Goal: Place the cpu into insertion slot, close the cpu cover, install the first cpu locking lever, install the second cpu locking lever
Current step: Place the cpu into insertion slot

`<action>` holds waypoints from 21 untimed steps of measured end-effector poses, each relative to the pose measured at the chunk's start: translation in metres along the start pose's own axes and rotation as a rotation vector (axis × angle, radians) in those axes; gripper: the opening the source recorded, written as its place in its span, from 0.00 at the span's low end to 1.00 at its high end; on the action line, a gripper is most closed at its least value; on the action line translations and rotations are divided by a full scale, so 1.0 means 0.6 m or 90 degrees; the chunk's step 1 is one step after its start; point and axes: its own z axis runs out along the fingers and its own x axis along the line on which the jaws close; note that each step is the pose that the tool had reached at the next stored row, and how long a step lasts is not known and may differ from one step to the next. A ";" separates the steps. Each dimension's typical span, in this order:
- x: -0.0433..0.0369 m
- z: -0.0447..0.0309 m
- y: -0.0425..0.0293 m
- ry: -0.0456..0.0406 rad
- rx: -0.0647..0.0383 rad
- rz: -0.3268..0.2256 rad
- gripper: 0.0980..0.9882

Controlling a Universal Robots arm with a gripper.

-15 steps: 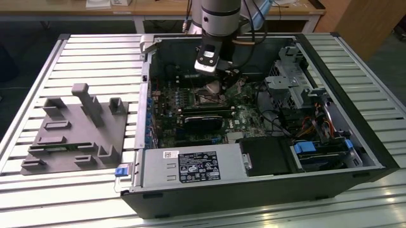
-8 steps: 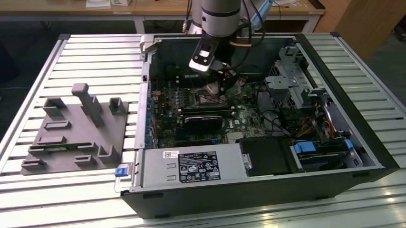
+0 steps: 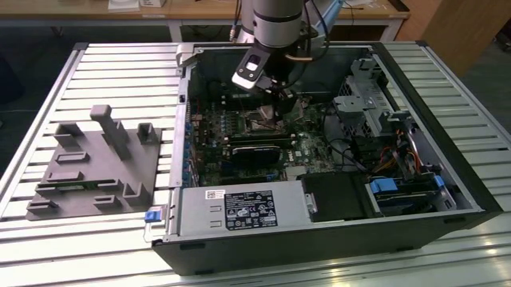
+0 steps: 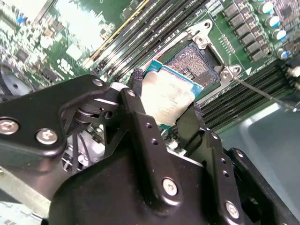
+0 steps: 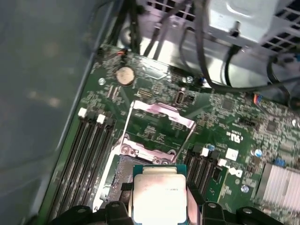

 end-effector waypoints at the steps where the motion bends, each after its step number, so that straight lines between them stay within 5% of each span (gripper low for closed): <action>1: 0.000 0.001 0.000 -0.0006 0.000 0.011 0.50; 11: 0.000 0.006 0.000 -0.0063 0.003 0.120 0.50; 14: 0.000 0.007 -0.001 0.0006 0.002 0.126 0.50; 17: 0.001 0.007 -0.001 0.0010 0.002 0.126 0.50; 21: 0.001 0.008 -0.004 0.0010 -0.012 0.126 0.50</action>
